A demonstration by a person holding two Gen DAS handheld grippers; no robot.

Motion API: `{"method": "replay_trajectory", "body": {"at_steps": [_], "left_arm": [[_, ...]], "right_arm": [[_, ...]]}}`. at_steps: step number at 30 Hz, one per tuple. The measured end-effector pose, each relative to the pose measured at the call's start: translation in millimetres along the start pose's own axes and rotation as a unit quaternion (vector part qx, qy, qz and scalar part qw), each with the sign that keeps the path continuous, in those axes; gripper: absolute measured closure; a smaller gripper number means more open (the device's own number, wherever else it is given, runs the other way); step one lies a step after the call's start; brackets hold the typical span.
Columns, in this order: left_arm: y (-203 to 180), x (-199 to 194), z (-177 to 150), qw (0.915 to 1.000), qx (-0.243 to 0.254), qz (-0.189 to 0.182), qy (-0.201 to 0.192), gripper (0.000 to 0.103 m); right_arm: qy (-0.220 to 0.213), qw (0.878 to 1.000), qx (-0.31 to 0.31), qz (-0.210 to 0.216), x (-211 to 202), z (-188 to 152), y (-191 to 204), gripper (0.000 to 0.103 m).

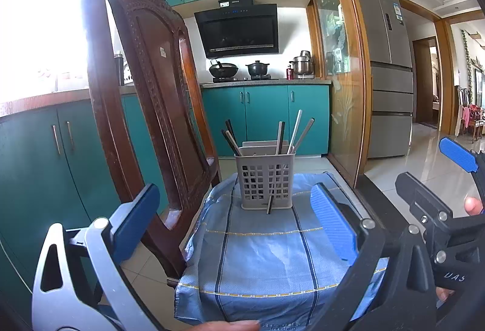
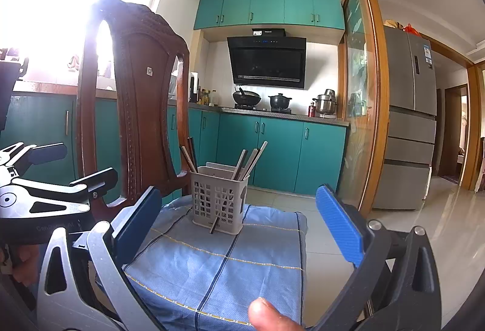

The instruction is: Organize utensils

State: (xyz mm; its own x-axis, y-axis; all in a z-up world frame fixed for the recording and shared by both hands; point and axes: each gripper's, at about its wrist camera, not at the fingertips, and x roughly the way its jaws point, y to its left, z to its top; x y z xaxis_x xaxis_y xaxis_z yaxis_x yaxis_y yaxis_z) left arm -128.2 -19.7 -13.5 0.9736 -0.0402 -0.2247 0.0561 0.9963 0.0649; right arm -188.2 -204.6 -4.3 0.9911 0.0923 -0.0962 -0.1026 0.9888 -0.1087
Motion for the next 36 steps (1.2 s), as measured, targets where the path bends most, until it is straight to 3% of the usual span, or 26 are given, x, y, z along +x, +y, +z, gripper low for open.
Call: {"method": "replay_trajectory", "body": {"at_steps": [36], "left_arm": [[0.5, 7.3, -2.4, 1.0000, 0.004, -0.004, 0.008, 0.004]], "right_arm": [[0.003, 1.000, 0.001, 0.004, 6.9, -2.2, -0.9, 0.003]]}}
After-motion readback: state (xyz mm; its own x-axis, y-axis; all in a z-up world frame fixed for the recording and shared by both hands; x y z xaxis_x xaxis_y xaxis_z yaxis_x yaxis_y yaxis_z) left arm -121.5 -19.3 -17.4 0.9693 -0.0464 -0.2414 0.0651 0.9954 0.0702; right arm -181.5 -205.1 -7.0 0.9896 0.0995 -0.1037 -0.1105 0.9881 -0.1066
